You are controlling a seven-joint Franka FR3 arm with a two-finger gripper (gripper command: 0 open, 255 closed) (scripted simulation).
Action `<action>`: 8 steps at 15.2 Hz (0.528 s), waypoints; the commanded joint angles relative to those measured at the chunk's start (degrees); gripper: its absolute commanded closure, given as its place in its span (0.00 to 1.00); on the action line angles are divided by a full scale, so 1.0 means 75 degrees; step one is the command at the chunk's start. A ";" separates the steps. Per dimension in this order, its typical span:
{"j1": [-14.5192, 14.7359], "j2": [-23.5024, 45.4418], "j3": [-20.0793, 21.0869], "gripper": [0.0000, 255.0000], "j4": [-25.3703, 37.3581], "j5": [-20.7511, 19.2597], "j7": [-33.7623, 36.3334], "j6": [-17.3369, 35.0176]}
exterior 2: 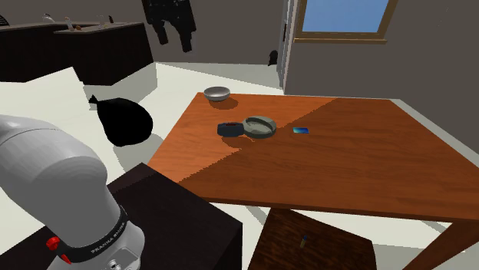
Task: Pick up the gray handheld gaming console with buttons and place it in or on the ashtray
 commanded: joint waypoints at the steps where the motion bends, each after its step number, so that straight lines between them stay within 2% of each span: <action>1: 0.0000 0.0000 0.0000 0.00 0.0000 0.0000 0.0000 0.0000; 8: -0.0175 0.1285 0.0711 0.00 -0.0472 0.0296 0.1411 0.1606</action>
